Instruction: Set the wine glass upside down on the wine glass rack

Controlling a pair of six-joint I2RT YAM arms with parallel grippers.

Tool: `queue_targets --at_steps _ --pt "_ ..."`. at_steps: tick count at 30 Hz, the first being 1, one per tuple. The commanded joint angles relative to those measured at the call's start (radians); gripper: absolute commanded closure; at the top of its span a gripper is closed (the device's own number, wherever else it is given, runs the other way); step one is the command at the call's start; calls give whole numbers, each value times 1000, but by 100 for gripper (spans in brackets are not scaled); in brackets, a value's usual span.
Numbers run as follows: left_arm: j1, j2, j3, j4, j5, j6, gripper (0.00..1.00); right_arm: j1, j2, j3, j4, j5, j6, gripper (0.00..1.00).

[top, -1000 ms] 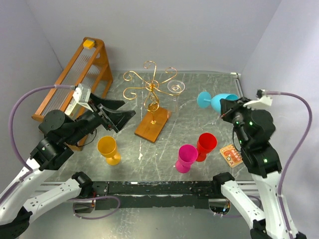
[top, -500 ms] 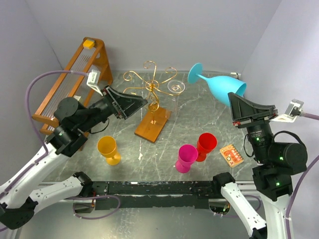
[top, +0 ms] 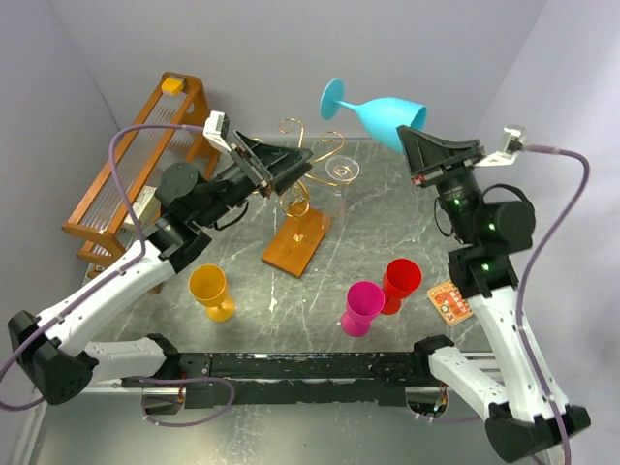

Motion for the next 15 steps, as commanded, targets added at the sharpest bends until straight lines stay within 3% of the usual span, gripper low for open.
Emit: queue_targets --at_steps 1,10,15 --pt "-2 63 85 82 -157 -27 12 5 78 27 222 -90 44 100" --pt "-1 178 127 144 -343 -79 14 29 181 30 342 -145 41 100" --pt "-1 220 124 224 -403 -117 19 124 199 12 357 -117 -14 100"
